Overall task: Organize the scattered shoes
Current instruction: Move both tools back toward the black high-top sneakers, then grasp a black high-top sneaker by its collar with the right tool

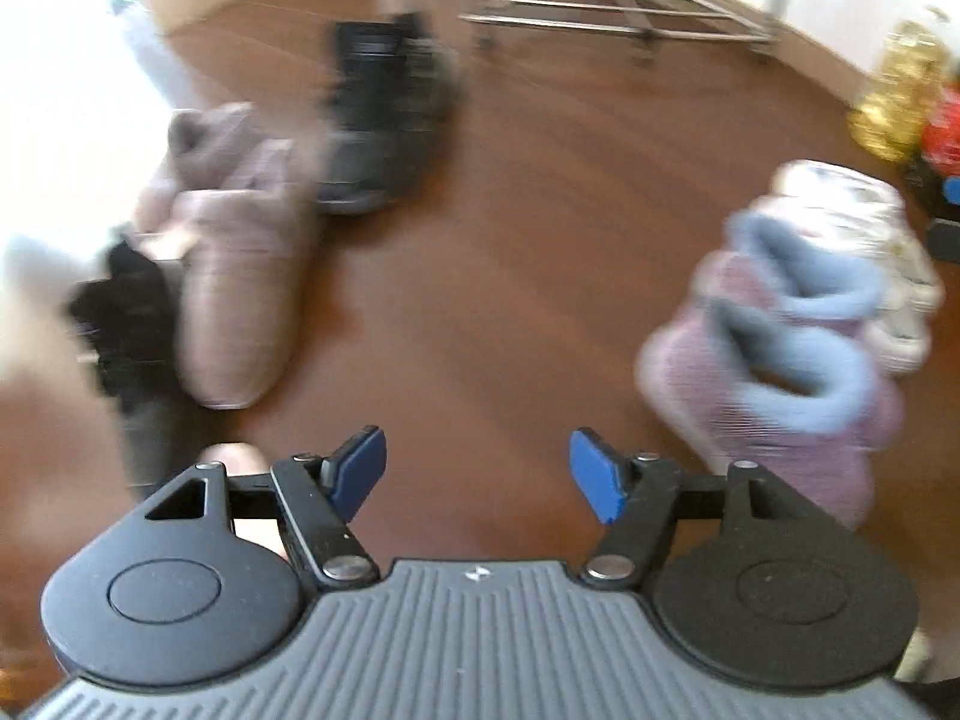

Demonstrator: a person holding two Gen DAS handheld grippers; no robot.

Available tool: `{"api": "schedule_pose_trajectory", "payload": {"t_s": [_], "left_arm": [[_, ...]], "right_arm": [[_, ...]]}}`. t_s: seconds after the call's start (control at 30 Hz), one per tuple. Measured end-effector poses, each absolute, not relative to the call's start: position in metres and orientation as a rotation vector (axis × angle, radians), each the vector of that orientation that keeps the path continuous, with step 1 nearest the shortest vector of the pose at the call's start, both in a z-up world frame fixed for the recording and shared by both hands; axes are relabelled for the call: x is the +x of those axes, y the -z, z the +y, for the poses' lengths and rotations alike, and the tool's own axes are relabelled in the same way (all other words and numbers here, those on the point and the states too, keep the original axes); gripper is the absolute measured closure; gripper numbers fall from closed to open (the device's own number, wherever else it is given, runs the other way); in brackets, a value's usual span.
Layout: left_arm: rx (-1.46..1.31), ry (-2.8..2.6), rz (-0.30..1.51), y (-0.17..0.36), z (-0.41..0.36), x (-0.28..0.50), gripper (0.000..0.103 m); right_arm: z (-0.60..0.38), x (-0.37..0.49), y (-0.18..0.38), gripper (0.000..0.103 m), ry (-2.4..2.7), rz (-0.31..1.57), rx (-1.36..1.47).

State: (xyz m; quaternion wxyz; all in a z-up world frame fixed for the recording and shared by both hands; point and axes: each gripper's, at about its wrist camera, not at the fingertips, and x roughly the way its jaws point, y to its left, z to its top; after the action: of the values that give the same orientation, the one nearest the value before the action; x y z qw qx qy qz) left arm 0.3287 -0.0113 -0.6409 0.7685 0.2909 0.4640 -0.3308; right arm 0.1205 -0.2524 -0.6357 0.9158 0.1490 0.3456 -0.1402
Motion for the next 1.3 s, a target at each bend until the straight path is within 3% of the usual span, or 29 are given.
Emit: {"api": "schedule_pose_trajectory", "payload": {"t_s": [0.3,0.37,0.43,0.53,0.6,0.7,0.77,0.93,1.0,1.07,1.23,1.3], "left_arm": [[0.540,0.793,1.065,0.652,0.010,0.370,0.034],[0.537,0.812,1.065,0.644,0.014,0.380,0.034],[0.492,0.831,1.101,0.625,0.022,0.399,0.034],[0.430,0.826,1.127,0.601,0.028,0.418,0.033],[0.386,0.788,1.133,0.588,0.031,0.431,0.033],[0.325,0.727,1.134,0.580,0.033,0.448,0.029],[0.290,0.706,1.138,0.583,0.031,0.460,0.029],[0.358,0.686,1.007,0.618,0.015,0.476,0.029],[0.411,0.672,0.983,0.631,0.011,0.477,0.029],[0.431,0.675,0.974,0.637,0.011,0.476,0.029],[0.443,0.610,0.954,0.646,0.028,0.465,0.029],[0.461,0.573,0.974,0.653,0.036,0.460,0.029]], "right_arm": [[-0.205,0.229,0.668,0.008,0.173,0.840,0.144],[-0.207,0.247,0.662,0.017,0.184,0.873,0.140],[-0.209,0.258,0.649,0.018,0.195,0.884,0.140],[-0.210,0.279,0.604,0.031,0.246,0.887,0.137],[-0.210,0.286,0.580,0.030,0.280,0.883,0.183],[-0.214,0.300,0.562,0.017,0.303,0.895,0.277],[-0.221,0.316,0.563,0.016,0.331,0.906,0.331],[-0.291,0.382,0.632,0.018,0.434,0.854,0.636],[-0.317,0.408,0.667,0.023,0.486,0.872,0.714],[-0.340,0.434,0.694,0.037,0.526,0.883,0.762],[-0.406,0.514,0.739,0.037,0.590,0.849,0.885],[-0.420,0.541,0.749,0.031,0.571,0.843,0.928]]}}
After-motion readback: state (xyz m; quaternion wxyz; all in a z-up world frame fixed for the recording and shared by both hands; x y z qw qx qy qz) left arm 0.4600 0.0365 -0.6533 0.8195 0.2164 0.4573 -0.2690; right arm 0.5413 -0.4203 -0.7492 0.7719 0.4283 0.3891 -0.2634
